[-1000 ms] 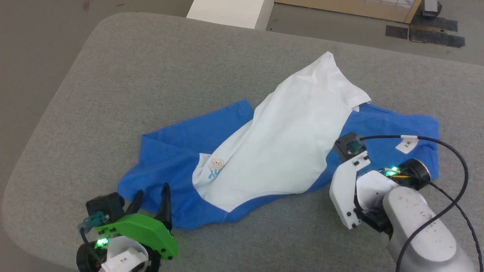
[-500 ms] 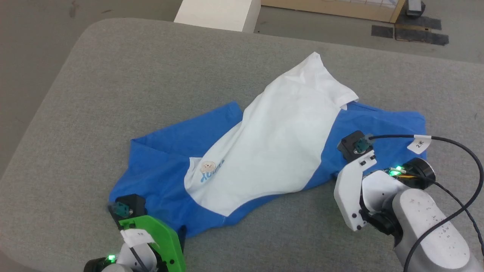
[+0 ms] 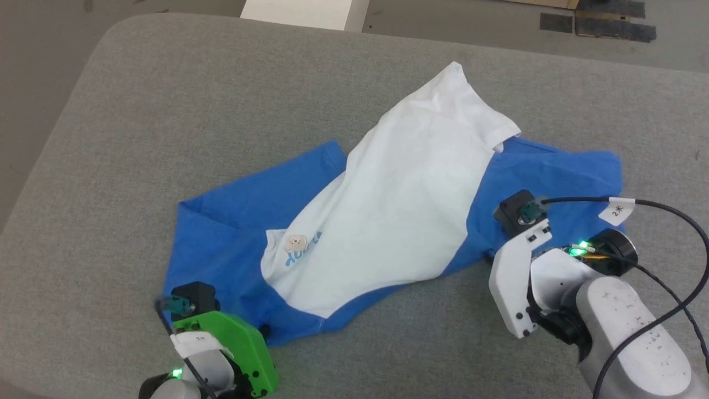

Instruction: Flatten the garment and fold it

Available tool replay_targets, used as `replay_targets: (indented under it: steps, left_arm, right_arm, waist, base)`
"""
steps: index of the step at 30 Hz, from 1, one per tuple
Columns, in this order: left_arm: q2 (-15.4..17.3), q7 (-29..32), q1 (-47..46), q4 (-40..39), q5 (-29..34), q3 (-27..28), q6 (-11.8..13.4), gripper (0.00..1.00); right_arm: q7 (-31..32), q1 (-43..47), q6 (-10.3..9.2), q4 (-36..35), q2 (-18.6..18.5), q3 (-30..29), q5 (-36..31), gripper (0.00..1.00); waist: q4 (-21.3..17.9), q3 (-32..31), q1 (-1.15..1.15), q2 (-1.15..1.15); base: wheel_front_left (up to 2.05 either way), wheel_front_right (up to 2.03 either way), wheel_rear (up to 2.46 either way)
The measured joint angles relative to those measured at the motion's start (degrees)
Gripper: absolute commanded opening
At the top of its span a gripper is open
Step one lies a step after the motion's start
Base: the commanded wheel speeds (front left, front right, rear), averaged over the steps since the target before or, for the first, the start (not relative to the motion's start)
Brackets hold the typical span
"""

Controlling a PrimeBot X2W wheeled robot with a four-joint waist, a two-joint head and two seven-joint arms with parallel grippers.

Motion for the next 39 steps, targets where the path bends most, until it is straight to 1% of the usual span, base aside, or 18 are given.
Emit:
replay_targets:
  steps: [4,6,8,9,13,16,20,23,26,29,30,33,35,37,39]
  left_arm:
    - [-1.24,-2.38,0.26,-1.57,-2.67,2.27,-1.16,0.00]
    - [-2.54,-3.79,0.20,-5.24,-5.14,4.03,-2.15,0.00]
    - [-2.58,-4.34,-0.16,-8.83,-6.37,5.67,-3.38,0.00]
    - [-2.83,-4.86,-0.74,-10.77,-8.26,7.01,-4.03,0.00]
    - [-2.14,-5.36,-6.81,-15.19,-10.57,11.18,-4.94,0.00]
    - [-0.60,-5.26,-13.35,-14.96,-10.51,12.92,-4.92,0.00]
    - [-0.01,-5.69,-23.20,-11.77,-9.56,13.90,-4.85,0.00]
    - [0.65,-6.20,-31.15,-7.26,-7.09,13.41,-4.89,0.00]
    - [1.15,-6.70,-38.86,-0.94,-4.90,12.61,-5.22,0.00]
    - [2.47,-7.72,-46.37,5.71,-0.96,10.80,-5.63,0.00]
    - [2.79,-8.15,-49.87,8.67,0.52,10.16,-5.59,0.00]
    - [3.38,-10.17,-57.85,14.11,4.02,9.12,-5.14,0.00]
    - [3.53,-12.68,-62.51,16.24,5.84,9.13,-4.78,0.00]
    - [3.74,-15.66,-68.52,18.30,7.91,8.65,-4.79,0.00]
    - [3.72,-18.98,-73.07,19.36,9.79,8.38,-4.55,0.00]
  right_arm:
    - [-0.74,0.01,0.00,0.23,0.12,-0.79,0.67,0.00]
    - [-0.88,-0.02,0.00,-0.05,0.29,-1.92,1.72,0.00]
    - [-1.20,-0.15,0.00,-0.85,0.48,-3.24,2.97,0.00]
    - [-1.19,-0.37,-0.01,-1.36,0.66,-4.13,4.11,0.00]
    - [-0.77,-3.39,-0.01,-4.25,0.97,-7.44,7.72,0.00]
    - [0.16,-7.25,-0.01,-6.09,0.80,-9.69,9.90,0.00]
    - [1.81,-13.83,-0.01,-7.48,0.32,-11.62,11.88,0.00]
    - [3.27,-20.13,-0.01,-7.48,-0.14,-12.20,12.46,0.00]
    - [4.55,-26.39,0.00,-5.61,0.18,-12.26,12.57,0.00]
    - [4.42,-33.27,0.00,-1.54,1.79,-13.33,11.93,0.00]
    - [3.89,-36.84,0.00,0.75,2.55,-13.36,10.37,0.00]
    - [1.53,-45.79,0.00,6.36,4.75,-14.03,6.68,0.00]
    - [-0.83,-51.07,0.00,9.65,6.16,-15.13,4.60,0.00]
    - [-4.81,-57.59,0.00,13.22,8.26,-17.39,2.42,0.00]
    - [-8.49,-62.39,0.00,15.58,9.23,-18.71,0.37,0.00]
  waist:
    - [0.04,-1.10,0.00,0.00]
    - [0.00,-2.11,0.00,0.00]
    - [-0.07,-3.03,0.00,0.00]
    - [-0.12,-3.57,0.00,0.00]
    - [-0.55,-5.54,0.00,0.00]
    - [-1.32,-6.46,0.00,0.00]
    - [-2.68,-6.90,0.00,0.00]
    - [-3.74,-6.44,0.00,0.00]
    - [-4.44,-5.23,0.00,0.00]
    - [-5.04,-3.59,0.00,0.00]
    - [-5.35,-2.69,0.00,0.00]
    - [-6.16,-0.33,0.00,0.00]
    - [-6.66,1.17,0.01,0.00]
    - [-7.37,3.24,0.01,0.00]
    - [-7.95,5.00,0.01,0.00]
  base:
    - [0.00,0.00,0.00]
    - [0.00,0.00,0.00]
    - [0.00,0.00,0.00]
    - [0.00,0.00,0.00]
    - [0.00,0.00,0.00]
    - [0.00,0.00,0.00]
    - [0.00,0.00,0.00]
    - [0.00,0.00,0.00]
    - [0.00,0.00,0.00]
    - [0.00,0.00,0.00]
    - [0.00,0.00,0.00]
    - [0.00,0.00,0.00]
    - [0.00,0.00,0.00]
    - [0.00,0.00,0.00]
    - [0.00,0.00,0.00]
